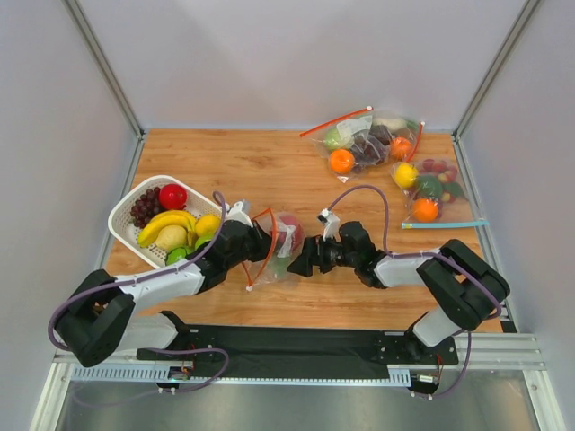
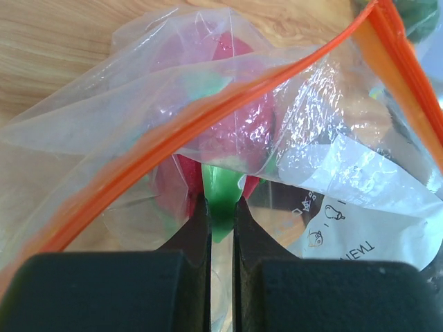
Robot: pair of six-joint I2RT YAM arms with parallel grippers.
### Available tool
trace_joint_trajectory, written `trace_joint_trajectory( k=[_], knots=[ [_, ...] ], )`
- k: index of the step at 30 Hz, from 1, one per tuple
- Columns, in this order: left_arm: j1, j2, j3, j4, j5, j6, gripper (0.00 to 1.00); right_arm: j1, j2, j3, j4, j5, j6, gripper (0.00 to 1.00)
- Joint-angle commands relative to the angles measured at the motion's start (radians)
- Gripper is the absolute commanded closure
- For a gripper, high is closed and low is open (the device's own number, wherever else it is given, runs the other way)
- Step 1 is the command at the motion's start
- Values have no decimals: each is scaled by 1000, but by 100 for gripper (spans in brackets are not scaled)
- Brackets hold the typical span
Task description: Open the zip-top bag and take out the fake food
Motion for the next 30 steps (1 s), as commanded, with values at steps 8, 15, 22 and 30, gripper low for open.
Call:
trace_joint_trajectory(
  k=[8, 15, 22, 30],
  knots=[
    [-2, -65, -19, 267, -55, -158, 100, 29, 81, -14, 240, -68, 93, 4],
    [-2, -123, -36, 248, -7, -181, 100, 25, 34, -43, 344, -53, 113, 55],
    [2, -230, -25, 95, 54, -146, 100, -47, -87, -45, 196, 18, 29, 100],
    [44, -289, 26, -49, 231, -72, 100, -170, -189, -33, 35, 50, -53, 100]
  ],
)
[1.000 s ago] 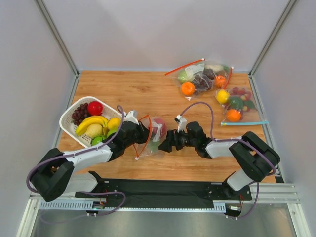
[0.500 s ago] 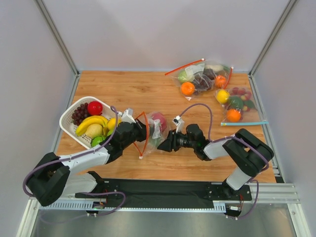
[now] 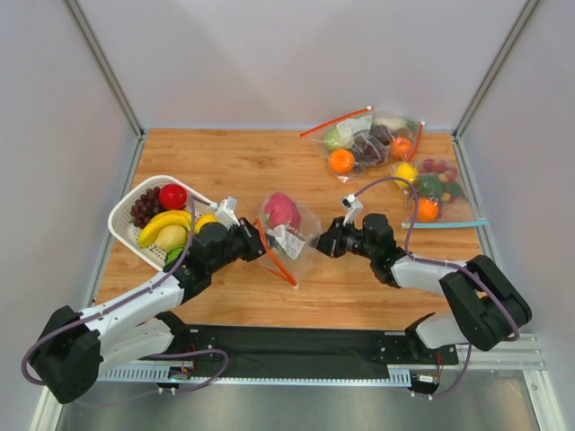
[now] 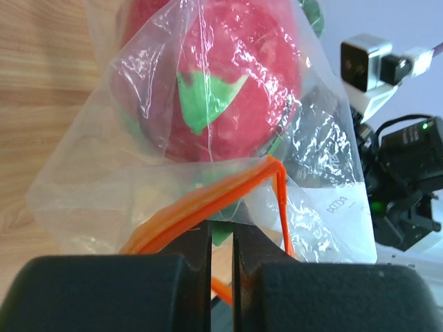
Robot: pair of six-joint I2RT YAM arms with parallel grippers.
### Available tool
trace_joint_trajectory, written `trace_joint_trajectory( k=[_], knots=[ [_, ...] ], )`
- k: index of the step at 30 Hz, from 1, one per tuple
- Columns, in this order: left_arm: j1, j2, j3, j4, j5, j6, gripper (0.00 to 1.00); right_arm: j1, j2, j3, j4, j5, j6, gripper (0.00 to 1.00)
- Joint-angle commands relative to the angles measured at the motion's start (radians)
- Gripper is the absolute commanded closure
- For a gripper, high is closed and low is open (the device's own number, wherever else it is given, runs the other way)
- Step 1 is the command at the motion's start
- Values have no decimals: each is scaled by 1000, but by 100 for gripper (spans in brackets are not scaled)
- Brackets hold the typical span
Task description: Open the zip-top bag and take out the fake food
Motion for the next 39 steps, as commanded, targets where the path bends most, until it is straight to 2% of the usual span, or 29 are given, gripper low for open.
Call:
trace_joint_trajectory(
  k=[1, 9, 13, 20, 23, 30, 39],
  knots=[
    [16, -17, 76, -43, 143, 73, 100, -53, -52, 14, -51, 54, -71, 100],
    [20, 76, 179, -114, 356, 165, 100, -143, -61, 76, -162, 68, -83, 100],
    [26, 66, 203, -160, 359, 186, 100, -188, -43, 99, -206, 71, -94, 100],
    [73, -72, 182, -178, 272, 208, 100, -239, 3, 109, -208, 62, -95, 100],
    [85, -77, 194, -201, 289, 212, 100, -243, 29, 111, -194, 56, -91, 100],
    [87, 13, 243, -255, 472, 243, 100, -251, 75, 142, -168, 49, -69, 100],
    [87, 69, 349, -488, 628, 444, 100, -278, 118, 231, -206, 71, -66, 100]
  ],
)
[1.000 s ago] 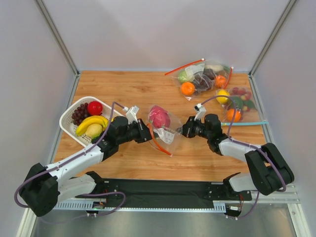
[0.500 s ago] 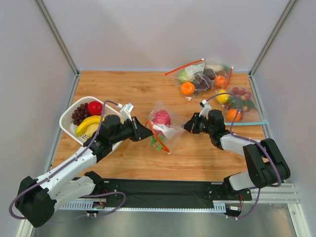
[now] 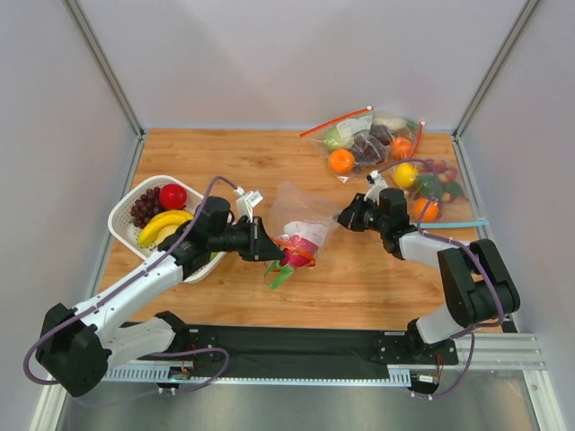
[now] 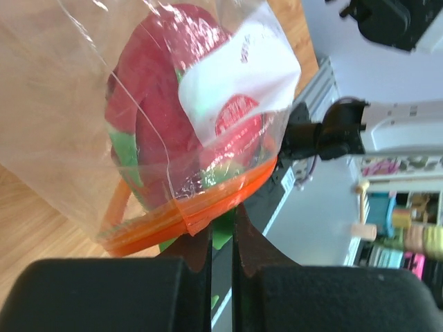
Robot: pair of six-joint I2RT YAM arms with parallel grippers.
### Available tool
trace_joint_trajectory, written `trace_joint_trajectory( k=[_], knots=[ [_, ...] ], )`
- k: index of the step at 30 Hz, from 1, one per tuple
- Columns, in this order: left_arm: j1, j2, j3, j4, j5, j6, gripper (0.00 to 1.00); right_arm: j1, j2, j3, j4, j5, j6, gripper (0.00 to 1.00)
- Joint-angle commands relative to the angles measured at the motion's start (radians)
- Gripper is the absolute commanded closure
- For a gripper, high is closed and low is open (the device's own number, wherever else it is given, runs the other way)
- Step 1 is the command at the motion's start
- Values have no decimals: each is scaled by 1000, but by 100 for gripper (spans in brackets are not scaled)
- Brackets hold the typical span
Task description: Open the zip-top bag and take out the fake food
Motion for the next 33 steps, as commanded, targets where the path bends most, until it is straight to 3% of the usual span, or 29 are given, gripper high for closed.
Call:
trace_joint_trajectory(
  k=[1, 11, 17, 19, 28, 33],
  knots=[
    [2, 16, 113, -87, 141, 126, 100, -20, 29, 62, 9, 40, -2, 100],
    [2, -15, 170, -334, 241, 304, 100, -43, 80, 116, -30, 60, -19, 100],
    [34, -113, 217, -434, 79, 333, 100, -44, 73, 108, -53, 59, -39, 100],
    [70, -160, 240, -440, 36, 329, 100, -44, 57, 102, -71, 59, -53, 100],
    [367, -300, 269, -437, -392, 315, 100, -43, -61, 47, -211, 111, -108, 100],
    [527, -326, 197, -386, -399, 291, 100, -43, -92, 21, -243, 125, -119, 100]
  ],
)
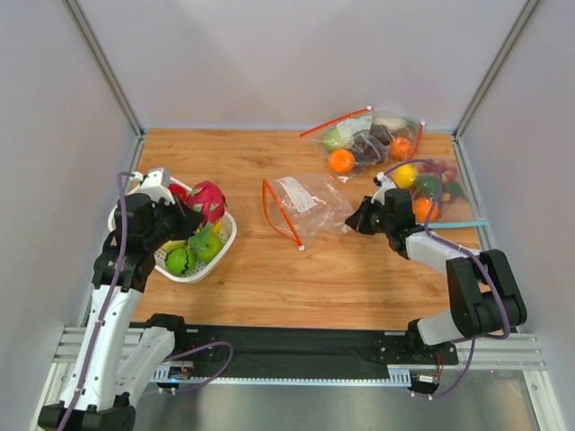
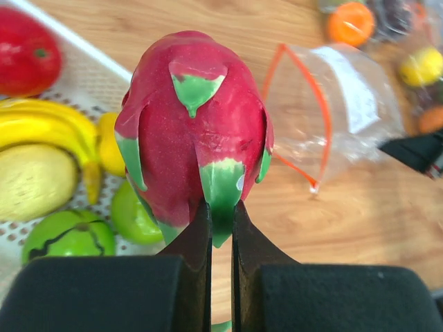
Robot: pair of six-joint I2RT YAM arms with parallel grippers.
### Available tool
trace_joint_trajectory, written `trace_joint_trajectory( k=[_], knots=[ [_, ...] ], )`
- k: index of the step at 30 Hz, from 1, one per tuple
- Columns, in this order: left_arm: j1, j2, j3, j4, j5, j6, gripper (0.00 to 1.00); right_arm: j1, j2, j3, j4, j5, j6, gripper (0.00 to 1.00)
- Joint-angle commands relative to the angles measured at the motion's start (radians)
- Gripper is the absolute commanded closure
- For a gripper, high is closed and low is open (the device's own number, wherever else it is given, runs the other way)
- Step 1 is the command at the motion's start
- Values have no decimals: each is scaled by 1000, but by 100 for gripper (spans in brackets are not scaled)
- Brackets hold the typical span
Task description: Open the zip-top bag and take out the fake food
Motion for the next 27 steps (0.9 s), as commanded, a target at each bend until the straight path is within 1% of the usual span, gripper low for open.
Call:
trace_joint_trajectory(
  k=[1, 3, 10, 15, 16, 17, 18, 19, 20, 21, 23, 24, 26, 27],
  knots=[
    [96, -11, -32, 95, -36, -14, 100, -2, -37, -16, -38, 30, -33, 100],
    [110, 7, -62, 120, -47, -8, 100, -1, -41, -19, -40, 27, -35, 100],
    [110, 31, -116, 135, -211, -5, 100, 1, -55, -14, -66, 23, -39, 100],
    [111, 50, -162, 130, -226, 15, 100, 6, -61, -11, -84, 19, -46, 100],
    [111, 54, -167, 129, -251, 16, 100, 9, -61, -11, -87, 19, -46, 100],
    [111, 58, -168, 127, -257, 18, 100, 10, -63, -10, -93, 19, -46, 99],
    [111, 63, -167, 123, -260, 19, 98, 9, -61, -8, -98, 19, -47, 96],
    [111, 69, -161, 121, -260, 21, 89, 12, -64, -5, -104, 19, -49, 86],
    [111, 80, -158, 115, -262, 26, 86, 13, -64, -2, -113, 19, -50, 81],
    [111, 87, -153, 98, -269, 27, 79, 15, -69, -2, -118, 19, -53, 73],
    [111, 109, -139, 80, -275, 33, 64, 15, -75, -2, -127, 19, -55, 65],
    [111, 113, -138, 68, -274, 35, 49, 18, -79, 0, -132, 21, -58, 55],
    [110, 118, -135, 66, -268, 35, 37, 19, -92, 0, -139, 19, -59, 45],
    [111, 120, -133, 66, -265, 36, 23, 19, -98, 4, -144, 22, -62, 38]
  ],
)
